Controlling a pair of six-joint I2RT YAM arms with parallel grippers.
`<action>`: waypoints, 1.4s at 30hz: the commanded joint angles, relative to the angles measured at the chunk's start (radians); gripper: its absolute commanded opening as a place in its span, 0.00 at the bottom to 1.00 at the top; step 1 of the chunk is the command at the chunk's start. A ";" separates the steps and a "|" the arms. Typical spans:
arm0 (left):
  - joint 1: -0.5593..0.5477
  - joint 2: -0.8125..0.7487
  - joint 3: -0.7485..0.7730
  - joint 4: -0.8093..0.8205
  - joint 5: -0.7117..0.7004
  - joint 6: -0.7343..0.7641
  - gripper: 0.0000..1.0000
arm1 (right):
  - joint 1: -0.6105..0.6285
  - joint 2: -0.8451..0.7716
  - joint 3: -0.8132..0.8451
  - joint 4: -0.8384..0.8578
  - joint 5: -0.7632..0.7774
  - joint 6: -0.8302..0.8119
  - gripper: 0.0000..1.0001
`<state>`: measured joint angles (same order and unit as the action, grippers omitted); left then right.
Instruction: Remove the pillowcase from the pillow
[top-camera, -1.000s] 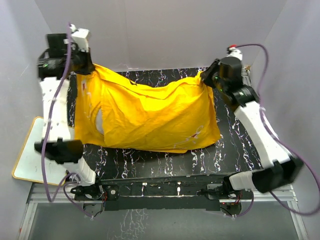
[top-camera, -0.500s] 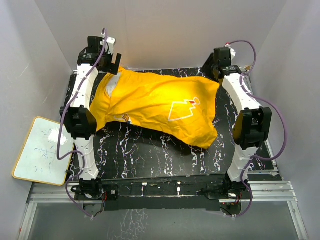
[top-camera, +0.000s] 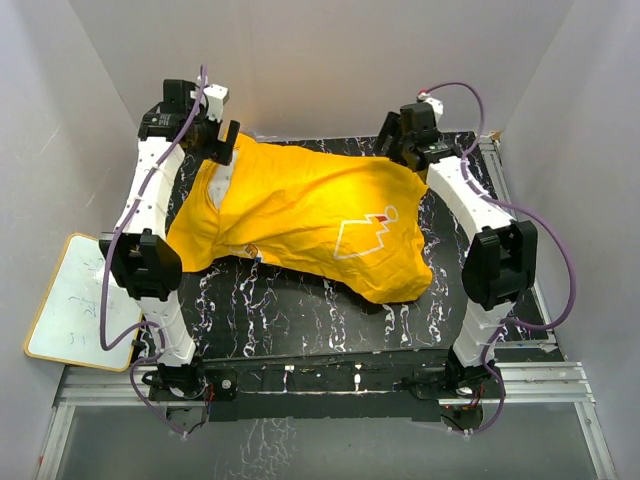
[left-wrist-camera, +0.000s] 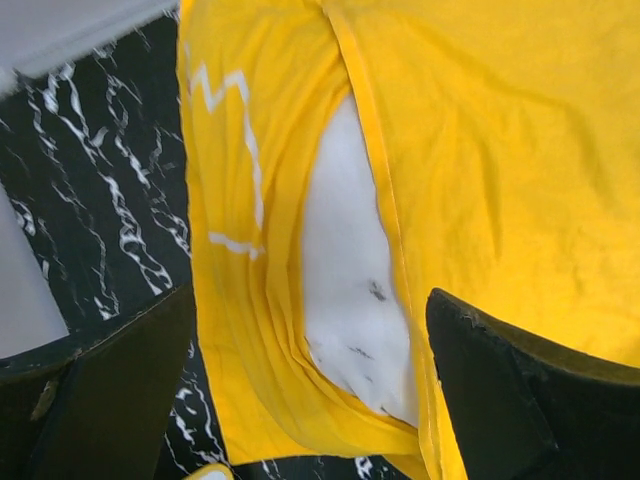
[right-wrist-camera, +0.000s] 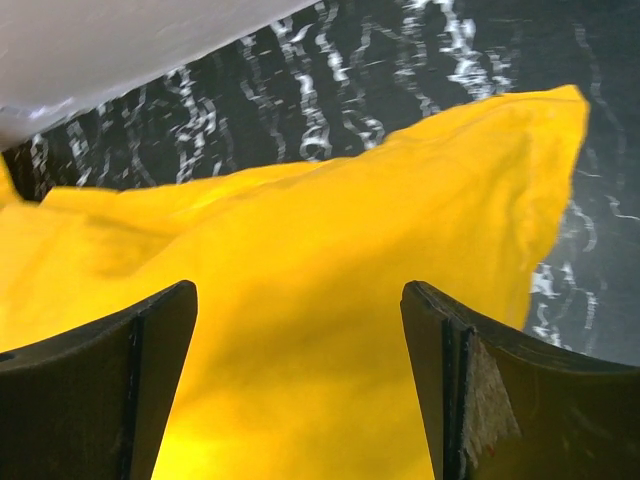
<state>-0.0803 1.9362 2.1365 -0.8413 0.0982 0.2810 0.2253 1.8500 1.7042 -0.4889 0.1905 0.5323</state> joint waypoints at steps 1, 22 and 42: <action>0.009 -0.040 -0.085 -0.027 0.008 -0.026 0.97 | 0.071 -0.068 0.000 0.087 0.021 -0.071 0.87; 0.165 -0.115 -0.455 0.090 0.012 -0.014 0.63 | 0.114 -0.010 -0.179 0.084 -0.116 -0.155 0.96; 0.169 -0.066 -0.508 0.433 -0.420 0.076 0.73 | 0.167 -0.049 -0.461 0.148 -0.116 -0.073 0.88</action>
<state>0.0685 1.8797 1.5906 -0.4999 -0.1612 0.3267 0.3588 1.8057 1.3045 -0.2176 0.0574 0.4713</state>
